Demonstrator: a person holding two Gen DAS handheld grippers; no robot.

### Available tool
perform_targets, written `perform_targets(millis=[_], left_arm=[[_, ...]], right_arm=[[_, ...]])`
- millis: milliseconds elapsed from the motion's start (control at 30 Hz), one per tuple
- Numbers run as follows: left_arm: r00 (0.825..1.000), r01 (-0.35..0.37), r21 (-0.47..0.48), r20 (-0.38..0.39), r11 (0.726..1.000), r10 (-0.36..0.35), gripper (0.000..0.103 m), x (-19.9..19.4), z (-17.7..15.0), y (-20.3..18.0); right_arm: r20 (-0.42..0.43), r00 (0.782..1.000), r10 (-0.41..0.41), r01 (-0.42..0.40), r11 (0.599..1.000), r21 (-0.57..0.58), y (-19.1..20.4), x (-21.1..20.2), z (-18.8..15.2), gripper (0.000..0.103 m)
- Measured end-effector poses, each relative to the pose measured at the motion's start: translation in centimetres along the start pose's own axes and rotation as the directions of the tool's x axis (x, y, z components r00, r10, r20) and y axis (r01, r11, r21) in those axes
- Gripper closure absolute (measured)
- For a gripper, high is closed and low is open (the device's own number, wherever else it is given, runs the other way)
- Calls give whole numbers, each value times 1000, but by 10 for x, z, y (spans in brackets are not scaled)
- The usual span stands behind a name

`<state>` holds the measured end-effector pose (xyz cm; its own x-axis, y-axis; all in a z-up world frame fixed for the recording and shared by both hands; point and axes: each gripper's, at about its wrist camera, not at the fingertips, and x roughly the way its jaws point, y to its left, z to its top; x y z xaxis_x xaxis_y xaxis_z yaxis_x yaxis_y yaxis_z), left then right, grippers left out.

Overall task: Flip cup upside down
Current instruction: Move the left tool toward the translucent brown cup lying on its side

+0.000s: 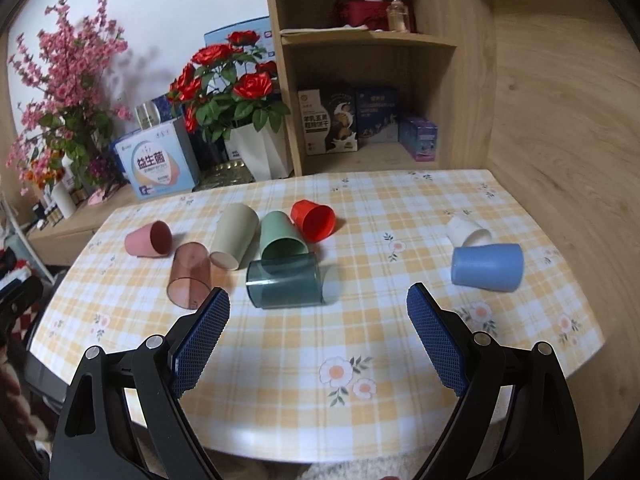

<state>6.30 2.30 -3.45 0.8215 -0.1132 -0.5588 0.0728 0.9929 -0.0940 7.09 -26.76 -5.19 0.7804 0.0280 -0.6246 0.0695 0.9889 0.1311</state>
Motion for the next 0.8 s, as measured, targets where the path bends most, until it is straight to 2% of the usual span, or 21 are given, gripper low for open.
perform_targets(millis=[67,167,233,333,400,433,467,533,667,767,800], left_arm=[[999,-1,14,-36,1000,2,6,21,2,1],[996,2,27,-84,1000,1,6,50,4,0],[991,4,0,-133,1000,-4,6,71,5,2],[976,19,-78,-213,997,-35,7,108,9,8],[966,20,-124,-255,992,-51,12,130,12,10],[955,24,-162,-287,987,-71,17,146,14,12],[949,26,-186,-306,982,-83,19,155,16,13],[924,29,-263,-360,964,-127,23,183,21,17],[885,33,-378,-419,925,-203,26,223,24,22],[857,13,-425,-462,905,-228,27,249,23,22],[853,8,-431,-468,902,-232,27,255,23,22]], right_arm=[[-10,1000,13,-13,1000,6,-4,13,3,16],[24,999,33,-34,998,45,-12,32,4,16],[22,999,32,-33,998,45,-15,43,6,16],[-30,999,38,-37,999,31,-16,63,6,16],[-71,997,12,-12,1000,2,-15,78,3,16],[-81,997,1,-2,1000,-13,-14,83,0,16],[-92,996,-10,7,1000,-29,-13,88,-2,16],[-118,993,-15,10,999,-41,-14,97,-7,16],[-143,990,-10,7,1000,-25,-22,110,-13,16],[-155,988,-10,8,1000,-13,-27,115,-16,16],[-161,987,-9,7,1000,-10,-28,117,-17,16]])
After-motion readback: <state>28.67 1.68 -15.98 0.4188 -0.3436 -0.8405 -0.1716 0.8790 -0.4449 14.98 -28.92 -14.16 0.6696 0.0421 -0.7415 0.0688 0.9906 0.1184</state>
